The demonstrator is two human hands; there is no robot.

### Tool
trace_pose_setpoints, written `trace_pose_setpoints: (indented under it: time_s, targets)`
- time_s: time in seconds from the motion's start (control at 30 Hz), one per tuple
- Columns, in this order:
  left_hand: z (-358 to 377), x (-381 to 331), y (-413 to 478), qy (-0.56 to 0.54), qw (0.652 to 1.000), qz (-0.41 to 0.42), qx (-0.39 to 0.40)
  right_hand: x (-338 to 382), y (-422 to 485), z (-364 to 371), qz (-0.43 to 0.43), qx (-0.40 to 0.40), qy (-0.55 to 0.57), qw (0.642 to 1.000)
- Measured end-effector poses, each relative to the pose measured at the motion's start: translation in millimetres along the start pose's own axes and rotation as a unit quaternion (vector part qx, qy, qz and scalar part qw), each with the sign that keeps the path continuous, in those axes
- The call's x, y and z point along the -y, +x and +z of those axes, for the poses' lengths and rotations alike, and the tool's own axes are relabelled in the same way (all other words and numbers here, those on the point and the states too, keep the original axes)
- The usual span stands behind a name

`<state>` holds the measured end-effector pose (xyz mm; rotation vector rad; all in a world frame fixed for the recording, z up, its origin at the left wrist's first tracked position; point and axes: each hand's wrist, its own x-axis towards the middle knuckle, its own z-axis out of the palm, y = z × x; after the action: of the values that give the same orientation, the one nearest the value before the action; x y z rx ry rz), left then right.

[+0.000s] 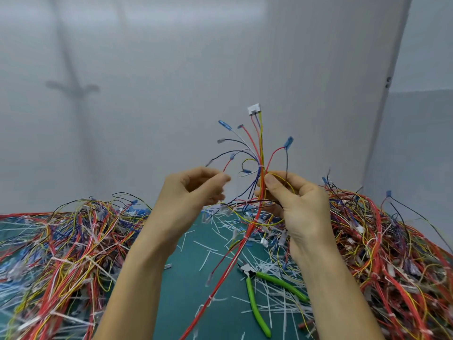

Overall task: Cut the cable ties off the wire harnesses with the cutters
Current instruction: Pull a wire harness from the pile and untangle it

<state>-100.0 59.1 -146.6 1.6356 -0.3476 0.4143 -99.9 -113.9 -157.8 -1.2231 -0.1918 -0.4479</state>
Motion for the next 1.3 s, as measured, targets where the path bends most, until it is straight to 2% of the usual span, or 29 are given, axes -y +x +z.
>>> trace_pose_setpoints:
  time_s: [0.1,0.2,0.33,0.43,0.5,0.57,0.67,0.77,0.9,1.07,1.17,1.23,1.3]
  targets:
    - [13.4,-3.4,-5.1,0.062,0.995,0.018,0.082,-1.8,-4.5,7.6,-0.040,0.025,-0.038,0.998]
    - [19.7,-0.4,-5.2,0.112,0.992,0.040,0.036,-3.9,-7.8,12.4,-0.061,0.073,-0.074,0.993]
    - [15.9,2.0,-1.4,0.100,0.993,0.065,-0.009,1.9,-10.5,16.5,-0.080,0.152,-0.069,0.983]
    - [15.1,4.9,0.7,0.097,0.992,0.073,-0.036,-0.4,-10.2,16.2,-0.068,0.170,-0.090,0.979]
    - [14.4,6.5,1.9,0.054,0.995,0.067,-0.054,-4.3,-8.2,13.0,-0.031,0.163,-0.122,0.978]
    - [14.8,6.0,1.8,-0.034,0.996,0.046,-0.070,-5.6,-6.4,9.8,0.019,0.176,-0.169,0.970]
    - [14.6,4.9,1.5,-0.144,0.985,0.018,-0.097,-6.9,-7.2,6.9,0.087,0.258,-0.244,0.931]
    - [14.4,4.0,2.1,-0.186,0.975,0.009,-0.121,-8.6,-9.6,5.0,0.099,0.327,-0.265,0.901]
    - [19.1,0.6,1.0,-0.227,0.966,0.018,-0.124,-7.1,-10.6,8.3,0.077,0.290,-0.197,0.933]
    - [20.2,-1.8,-0.3,-0.212,0.975,-0.031,-0.059,-9.3,-9.1,10.1,0.005,0.215,-0.146,0.966]
    - [12.8,-0.5,-0.7,-0.075,0.996,-0.035,-0.033,-9.6,-6.7,9.5,-0.024,0.189,-0.136,0.972]
    - [6.2,-0.2,-3.0,0.013,0.998,-0.048,0.028,-9.3,-5.7,8.8,-0.039,0.186,-0.141,0.972]
    - [-0.2,-0.7,-5.0,0.042,0.992,-0.083,0.089,-9.8,-4.9,7.9,-0.051,0.188,-0.156,0.969]
